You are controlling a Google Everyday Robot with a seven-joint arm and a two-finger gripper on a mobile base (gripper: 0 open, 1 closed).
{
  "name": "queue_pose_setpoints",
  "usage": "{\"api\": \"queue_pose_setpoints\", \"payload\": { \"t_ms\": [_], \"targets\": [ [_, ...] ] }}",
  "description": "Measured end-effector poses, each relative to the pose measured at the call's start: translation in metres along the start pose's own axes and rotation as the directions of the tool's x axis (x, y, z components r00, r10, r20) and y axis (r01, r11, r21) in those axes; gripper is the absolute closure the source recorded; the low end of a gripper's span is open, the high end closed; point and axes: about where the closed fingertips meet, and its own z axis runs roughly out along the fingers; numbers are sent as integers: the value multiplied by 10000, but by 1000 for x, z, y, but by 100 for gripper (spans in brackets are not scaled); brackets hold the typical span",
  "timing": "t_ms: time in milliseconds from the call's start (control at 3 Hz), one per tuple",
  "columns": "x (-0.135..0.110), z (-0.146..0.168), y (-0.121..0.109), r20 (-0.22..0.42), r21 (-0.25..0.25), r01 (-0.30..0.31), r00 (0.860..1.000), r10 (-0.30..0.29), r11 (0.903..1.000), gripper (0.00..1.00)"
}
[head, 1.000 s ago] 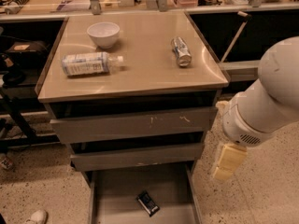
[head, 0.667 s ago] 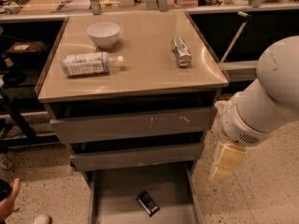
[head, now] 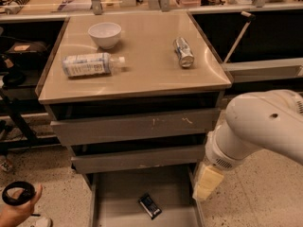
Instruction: Pick rxbar blueberry from bottom drawer and place on counter
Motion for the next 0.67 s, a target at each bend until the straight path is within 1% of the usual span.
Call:
{"api": "queue_pose_setpoints", "payload": {
  "t_ms": [333, 667],
  "targets": [
    [10, 58, 1, -217, -263, -633, 9978, 627, 9976, 0],
    [10, 58, 1, -217, -263, -633, 9978, 627, 9976, 0]
  ]
}}
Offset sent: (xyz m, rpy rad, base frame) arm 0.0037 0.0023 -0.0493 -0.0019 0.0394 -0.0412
